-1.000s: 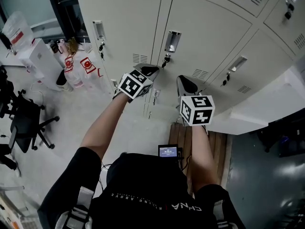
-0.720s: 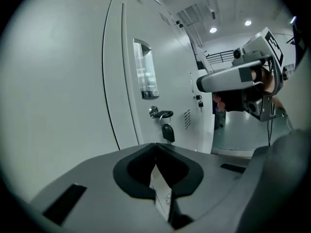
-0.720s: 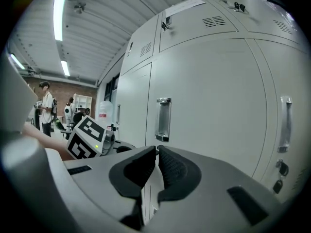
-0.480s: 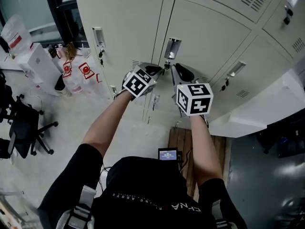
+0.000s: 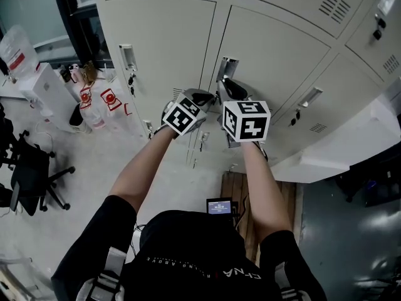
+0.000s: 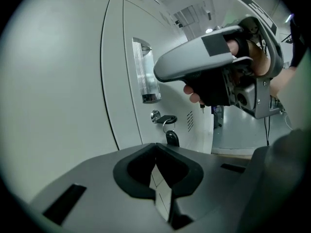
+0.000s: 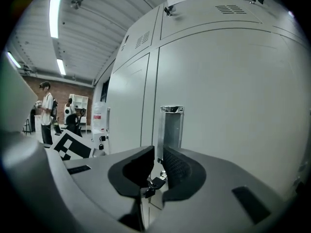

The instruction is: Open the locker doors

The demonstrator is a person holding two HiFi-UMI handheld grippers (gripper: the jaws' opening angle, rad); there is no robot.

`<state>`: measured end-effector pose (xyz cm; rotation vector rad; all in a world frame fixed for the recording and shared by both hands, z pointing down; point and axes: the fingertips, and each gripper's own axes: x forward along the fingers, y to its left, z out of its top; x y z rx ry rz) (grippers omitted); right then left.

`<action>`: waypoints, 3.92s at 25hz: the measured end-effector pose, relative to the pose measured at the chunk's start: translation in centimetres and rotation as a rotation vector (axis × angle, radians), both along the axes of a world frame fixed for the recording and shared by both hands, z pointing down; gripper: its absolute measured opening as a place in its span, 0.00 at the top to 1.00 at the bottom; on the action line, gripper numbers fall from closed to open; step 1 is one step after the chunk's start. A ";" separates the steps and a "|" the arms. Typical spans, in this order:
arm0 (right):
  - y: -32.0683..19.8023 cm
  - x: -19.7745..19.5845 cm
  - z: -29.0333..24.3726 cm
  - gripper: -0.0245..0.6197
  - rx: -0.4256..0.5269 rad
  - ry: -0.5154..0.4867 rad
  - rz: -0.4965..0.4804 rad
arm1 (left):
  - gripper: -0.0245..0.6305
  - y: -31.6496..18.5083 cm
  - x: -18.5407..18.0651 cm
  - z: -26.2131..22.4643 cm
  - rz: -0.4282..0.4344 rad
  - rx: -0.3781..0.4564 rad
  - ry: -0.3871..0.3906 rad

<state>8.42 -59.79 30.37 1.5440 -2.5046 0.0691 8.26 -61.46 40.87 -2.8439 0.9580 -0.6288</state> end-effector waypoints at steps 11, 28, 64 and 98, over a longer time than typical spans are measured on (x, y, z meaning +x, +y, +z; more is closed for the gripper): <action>-2.0 -1.1 -0.2 0.80 0.007 -0.006 0.047 | 0.93 0.1 -0.1 0.7 0.003 -0.022 -0.015; 0.5 -1.7 0.2 0.83 -0.021 0.006 0.016 | 0.93 3.8 -2.1 -0.6 0.142 -0.039 0.109; 20.4 6.8 0.8 0.83 0.125 0.138 0.211 | 0.83 21.7 6.6 -0.8 0.877 -0.161 0.207; 26.7 26.8 1.3 0.89 0.093 0.063 0.447 | 0.88 28.4 30.2 -0.5 0.949 -0.135 0.197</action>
